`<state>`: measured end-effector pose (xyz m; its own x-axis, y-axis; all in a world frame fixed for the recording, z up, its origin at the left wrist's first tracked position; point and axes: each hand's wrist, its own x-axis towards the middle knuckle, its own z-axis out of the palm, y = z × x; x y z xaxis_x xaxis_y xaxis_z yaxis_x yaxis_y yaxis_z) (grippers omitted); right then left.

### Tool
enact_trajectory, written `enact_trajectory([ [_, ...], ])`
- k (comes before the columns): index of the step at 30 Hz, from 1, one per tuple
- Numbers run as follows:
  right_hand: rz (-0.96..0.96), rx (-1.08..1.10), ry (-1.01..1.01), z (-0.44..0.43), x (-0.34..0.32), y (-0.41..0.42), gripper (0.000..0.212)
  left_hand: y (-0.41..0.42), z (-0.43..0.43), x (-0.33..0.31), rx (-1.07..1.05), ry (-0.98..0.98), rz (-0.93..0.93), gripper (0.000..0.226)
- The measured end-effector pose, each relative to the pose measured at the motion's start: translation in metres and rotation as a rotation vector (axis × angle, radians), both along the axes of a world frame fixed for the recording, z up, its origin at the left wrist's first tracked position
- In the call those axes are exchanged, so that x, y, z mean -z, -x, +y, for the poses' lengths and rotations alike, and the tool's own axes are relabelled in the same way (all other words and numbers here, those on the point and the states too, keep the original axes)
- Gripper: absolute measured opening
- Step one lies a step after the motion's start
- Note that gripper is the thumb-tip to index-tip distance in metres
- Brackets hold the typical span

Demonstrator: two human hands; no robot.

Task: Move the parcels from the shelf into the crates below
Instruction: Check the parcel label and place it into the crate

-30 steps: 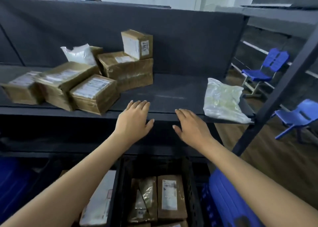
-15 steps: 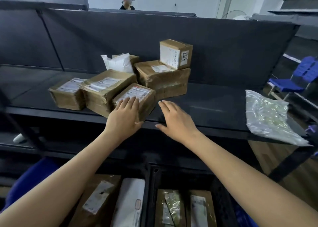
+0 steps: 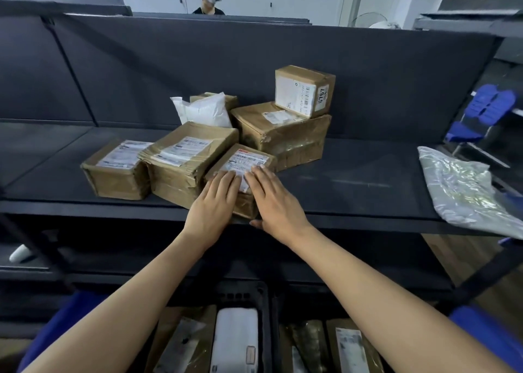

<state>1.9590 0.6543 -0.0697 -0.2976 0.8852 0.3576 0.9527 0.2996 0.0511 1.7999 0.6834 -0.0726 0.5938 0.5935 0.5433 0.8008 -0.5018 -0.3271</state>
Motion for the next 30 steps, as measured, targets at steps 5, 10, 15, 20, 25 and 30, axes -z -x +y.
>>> enact_trajectory([
  [5, 0.09, -0.051, 0.018, -0.005, -0.004, -0.004, 0.097, 0.003, -0.004, -0.005, 0.048, 0.038, -0.026, 0.077],
  [10, 0.065, -0.118, -0.069, -0.04, -0.014, -0.025, 0.097, 0.008, -0.034, -0.013, 0.174, 0.106, -0.115, 0.091],
  [15, -0.034, -0.206, -0.29, -0.085, -0.023, -0.058, 0.083, 0.013, -0.084, -0.022, 0.161, 0.62, -0.855, 0.107],
  [20, -0.067, -0.306, -0.416, -0.126, -0.025, -0.078, 0.065, -0.002, -0.108, -0.036, 0.158, 1.338, -1.454, 0.053],
  [25, -0.056, -0.307, -0.398, -0.158, -0.021, -0.087, 0.062, -0.019, -0.134, -0.039, 0.218, 1.53, -1.508, 0.026],
  [30, 0.24, -0.189, -0.022, -0.194, -0.018, -0.092, 0.112, -0.031, -0.161, -0.032, 0.238, 1.464, -1.639, 0.028],
])
